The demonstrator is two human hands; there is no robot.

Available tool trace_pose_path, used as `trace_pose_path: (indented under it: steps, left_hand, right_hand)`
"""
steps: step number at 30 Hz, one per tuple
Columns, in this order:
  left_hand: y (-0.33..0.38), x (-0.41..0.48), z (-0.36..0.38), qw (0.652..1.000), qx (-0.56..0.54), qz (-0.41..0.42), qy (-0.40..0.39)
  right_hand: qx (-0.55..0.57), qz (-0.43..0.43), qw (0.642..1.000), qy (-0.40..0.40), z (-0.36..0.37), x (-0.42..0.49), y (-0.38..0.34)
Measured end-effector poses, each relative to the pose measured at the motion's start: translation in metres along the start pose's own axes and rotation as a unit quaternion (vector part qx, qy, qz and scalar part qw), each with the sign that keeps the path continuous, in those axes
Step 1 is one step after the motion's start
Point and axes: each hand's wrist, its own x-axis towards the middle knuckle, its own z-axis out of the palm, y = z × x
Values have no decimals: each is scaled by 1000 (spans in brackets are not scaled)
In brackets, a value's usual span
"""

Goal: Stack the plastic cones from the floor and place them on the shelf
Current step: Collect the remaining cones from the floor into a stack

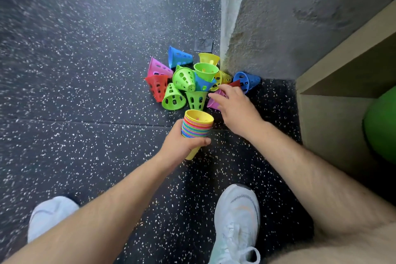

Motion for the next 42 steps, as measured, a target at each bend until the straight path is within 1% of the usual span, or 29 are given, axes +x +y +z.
trace_pose_path:
  steps: [3, 5, 7, 10, 13, 15, 17, 21, 26, 28, 30, 33, 36, 40, 42]
  left_hand:
    - [1, -3, -4, 1000, -16, 3, 9]
    - [0, -4, -5, 1000, -25, 0, 13]
    - [-3, -4, -6, 999, -30, -2, 13]
    - [-5, -4, -5, 999, -39, -3, 9]
    - [-7, -3, -5, 999, -41, 1, 3]
    - [-6, -4, -6, 999, -42, 2, 1]
    - [-4, -3, -8, 999, -43, 9, -4]
    - [-1, 5, -16, 999, -47, 26, -9]
    - [0, 11, -30, 997, -72, 35, 4]
    - [1, 12, -36, 996, -78, 31, 16]
    - [2, 13, -42, 996, -83, 29, 24]
    - [6, 14, -52, 995, -84, 23, 40]
    - [11, 16, -61, 995, -89, 23, 47]
    - [11, 20, -70, 996, -73, 17, 58]
    - [8, 23, -72, 996, -64, 18, 60]
  right_hand:
    - [-12, 8, 1000, 0, 9, 6, -1]
    - [-8, -1, 1000, 25, 11, 4, 0]
    - [22, 7, 998, 51, 9, -2, 2]
    - [114, 46, 988, 96, 0, -14, 2]
    - [237, 71, 956, 156, -19, -24, -8]
    - [294, 88, 935, 180, -34, -28, -21]
    - [315, 85, 928, 179, -45, -28, -35]
    - [323, 35, 937, 132, -49, -23, -57]
    - [285, 6, 958, 17, -45, -19, -80]
    - [275, -2, 961, -1, -45, -13, -86]
    - [247, -22, 969, 6, -50, 3, -86]
    - [144, -62, 988, 10, -59, 48, -78]
    - [-3, -81, 996, -27, -63, 97, -71]
    - [-137, -86, 981, -106, -49, 125, -66]
    - [-167, -86, 974, -126, -40, 125, -66]
